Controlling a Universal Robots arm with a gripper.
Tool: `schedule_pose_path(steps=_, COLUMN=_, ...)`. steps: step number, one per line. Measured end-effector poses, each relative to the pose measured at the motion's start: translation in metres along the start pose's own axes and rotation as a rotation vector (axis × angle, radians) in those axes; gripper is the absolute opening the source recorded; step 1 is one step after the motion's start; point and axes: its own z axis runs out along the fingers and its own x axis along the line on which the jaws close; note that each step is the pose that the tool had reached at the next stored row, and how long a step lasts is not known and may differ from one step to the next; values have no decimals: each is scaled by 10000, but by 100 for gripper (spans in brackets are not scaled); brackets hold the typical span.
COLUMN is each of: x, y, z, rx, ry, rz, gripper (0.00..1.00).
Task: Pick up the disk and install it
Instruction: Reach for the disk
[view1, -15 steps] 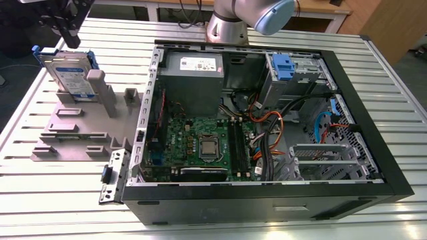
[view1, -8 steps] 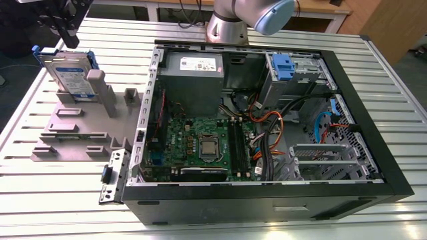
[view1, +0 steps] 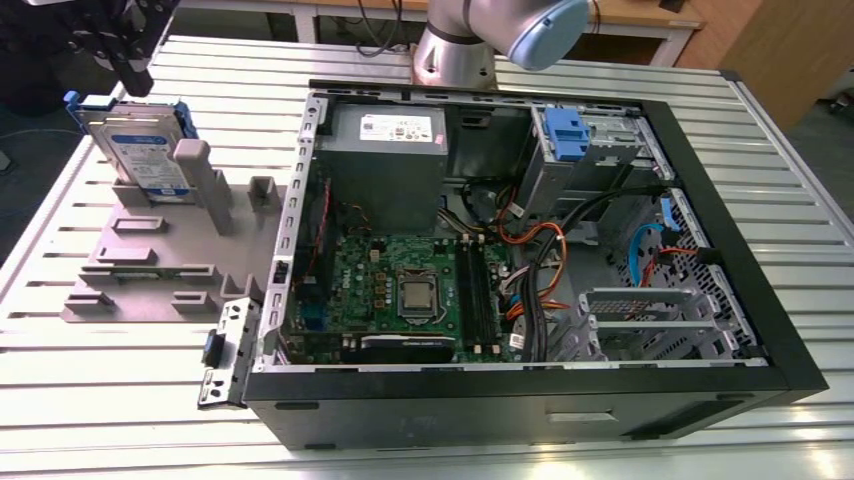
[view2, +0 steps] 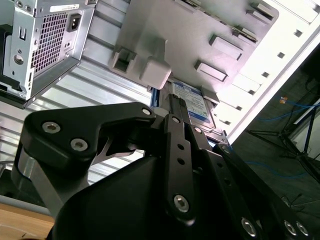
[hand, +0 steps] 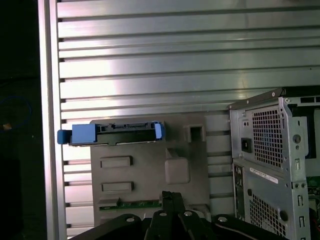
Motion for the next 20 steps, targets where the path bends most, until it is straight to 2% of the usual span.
schedule_pose_path(steps=10, x=75, y=-5, z=-2, rx=0, ry=1, rz=0, gripper=11)
schedule_pose_path(steps=20, x=111, y=-8, z=-2, rx=0, ry=1, rz=1, gripper=11)
